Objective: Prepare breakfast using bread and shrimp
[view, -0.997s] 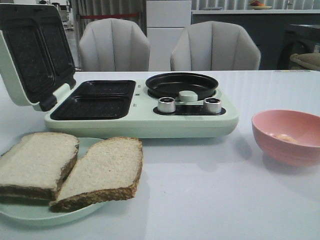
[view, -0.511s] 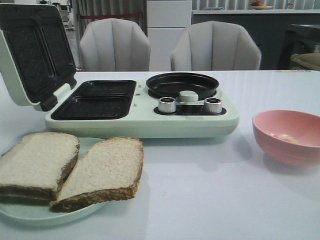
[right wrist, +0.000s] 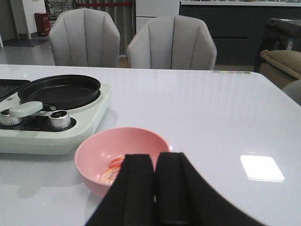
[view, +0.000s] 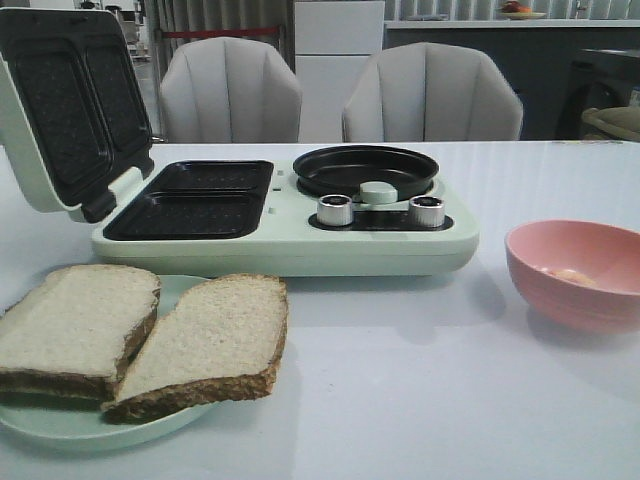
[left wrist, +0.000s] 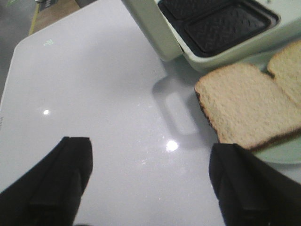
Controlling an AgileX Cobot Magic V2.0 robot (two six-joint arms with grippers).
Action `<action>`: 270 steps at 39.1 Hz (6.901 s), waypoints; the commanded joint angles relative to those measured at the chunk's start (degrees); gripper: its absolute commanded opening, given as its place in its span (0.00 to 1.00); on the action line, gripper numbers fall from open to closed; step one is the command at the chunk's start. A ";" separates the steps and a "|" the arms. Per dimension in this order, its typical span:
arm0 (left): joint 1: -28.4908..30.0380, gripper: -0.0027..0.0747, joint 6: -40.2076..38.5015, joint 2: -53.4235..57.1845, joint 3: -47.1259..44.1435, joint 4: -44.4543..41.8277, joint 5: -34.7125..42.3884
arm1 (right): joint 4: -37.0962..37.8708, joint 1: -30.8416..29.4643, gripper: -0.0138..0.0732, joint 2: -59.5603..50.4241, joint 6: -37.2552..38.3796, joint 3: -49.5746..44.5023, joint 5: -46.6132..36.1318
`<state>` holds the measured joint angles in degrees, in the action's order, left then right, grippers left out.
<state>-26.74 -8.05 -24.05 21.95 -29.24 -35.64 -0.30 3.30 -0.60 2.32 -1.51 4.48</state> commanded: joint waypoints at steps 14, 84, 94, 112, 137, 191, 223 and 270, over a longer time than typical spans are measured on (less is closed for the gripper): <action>-27.79 0.76 3.21 -23.67 1.57 -19.53 -4.11 | 0.30 -0.31 0.32 -1.24 -0.38 0.94 -5.29; -8.09 0.60 -10.86 -62.60 6.38 -56.73 12.97 | 0.30 -0.31 0.32 -1.24 -0.38 0.94 -5.29; -8.09 0.28 -10.86 -63.68 6.38 -57.23 9.44 | 0.30 -0.31 0.32 -1.24 -0.38 0.94 -5.29; -13.79 0.19 -10.86 -50.27 6.38 -51.29 2.48 | 0.30 -0.31 0.32 -1.24 -0.38 0.94 -5.29; -10.41 0.19 -10.86 -46.57 21.42 -60.80 9.07 | 0.30 -0.31 0.32 -1.24 -0.38 0.94 -5.29; 2.86 0.22 -10.89 -90.20 60.02 -62.23 15.83 | 0.30 -0.31 0.32 -1.24 -0.38 0.94 -5.29; -0.76 0.69 -10.73 -83.72 58.06 -43.13 4.94 | 0.30 -0.31 0.32 -1.24 -0.38 0.94 -5.29; -3.59 0.27 -14.25 -37.98 46.95 -0.13 -8.24 | 0.30 -0.31 0.32 -1.24 -0.38 0.94 -5.29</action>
<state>-30.05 -19.80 -66.56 70.06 -28.72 -47.05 -0.30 3.30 -0.60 2.32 -1.51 4.48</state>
